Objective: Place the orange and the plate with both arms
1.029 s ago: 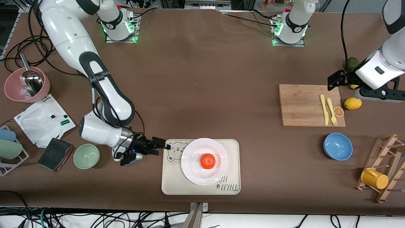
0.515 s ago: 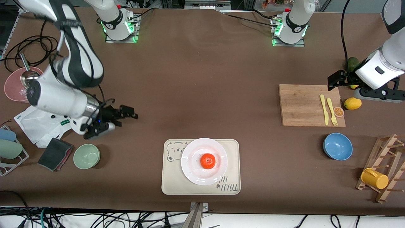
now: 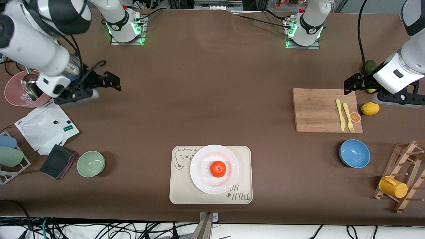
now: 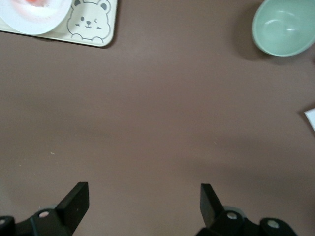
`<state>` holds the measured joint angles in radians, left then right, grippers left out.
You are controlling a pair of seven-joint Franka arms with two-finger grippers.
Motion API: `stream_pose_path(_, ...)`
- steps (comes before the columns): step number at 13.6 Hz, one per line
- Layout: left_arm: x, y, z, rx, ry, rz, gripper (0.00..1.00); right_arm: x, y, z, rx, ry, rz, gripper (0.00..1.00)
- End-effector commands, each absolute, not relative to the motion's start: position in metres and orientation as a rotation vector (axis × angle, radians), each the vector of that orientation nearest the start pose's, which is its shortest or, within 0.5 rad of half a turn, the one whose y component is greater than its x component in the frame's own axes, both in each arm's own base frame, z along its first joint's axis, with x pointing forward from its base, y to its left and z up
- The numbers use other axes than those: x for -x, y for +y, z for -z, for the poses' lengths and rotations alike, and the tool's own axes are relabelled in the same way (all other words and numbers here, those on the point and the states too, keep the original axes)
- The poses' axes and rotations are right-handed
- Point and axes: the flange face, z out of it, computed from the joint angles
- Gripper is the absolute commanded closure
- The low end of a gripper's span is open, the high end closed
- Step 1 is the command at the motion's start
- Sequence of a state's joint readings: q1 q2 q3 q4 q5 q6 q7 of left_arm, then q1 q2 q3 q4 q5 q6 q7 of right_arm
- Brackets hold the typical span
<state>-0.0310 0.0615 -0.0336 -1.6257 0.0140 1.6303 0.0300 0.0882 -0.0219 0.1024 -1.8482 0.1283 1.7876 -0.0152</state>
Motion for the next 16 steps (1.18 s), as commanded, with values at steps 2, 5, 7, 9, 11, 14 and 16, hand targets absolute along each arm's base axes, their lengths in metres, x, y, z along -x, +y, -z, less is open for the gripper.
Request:
stream_pose_path(2, -0.570, -0.033, -0.572, 3.129, 0.184, -0.089, 0.00, -0.532, 0.083, -0.588, 3.077, -0.212, -0.061, 0.00)
stream_pose_path(5, -0.570, -0.033, -0.572, 3.129, 0.184, -0.089, 0.00, -0.527, 0.073, -0.617, 3.101, -0.203, -0.099, 0.00)
stream_pose_path(7, -0.570, -0.033, -0.572, 3.129, 0.181, -0.089, 0.00, -0.529, 0.057, -0.620, 3.125, -0.173, -0.095, 0.00)
stream_pose_path(9, -0.570, -0.033, -0.572, 3.129, 0.184, -0.091, 0.00, -0.529, 0.055, -0.620, 3.143, -0.171, -0.094, 0.00)
stream_pose_path(11, -0.570, -0.031, -0.572, 3.129, 0.179, -0.094, 0.00, -0.530, 0.052, -0.620, 3.141, -0.169, -0.091, 0.00)
stream_pose_path(14, -0.569, -0.027, -0.572, 3.130, 0.172, -0.101, 0.00, -0.531, 0.052, -0.630, 3.135, -0.164, -0.077, 0.00)
stream_pose_path(16, -0.569, -0.028, -0.572, 3.129, 0.174, -0.101, 0.00, -0.531, 0.052, -0.630, 3.141, -0.164, -0.075, 0.00)
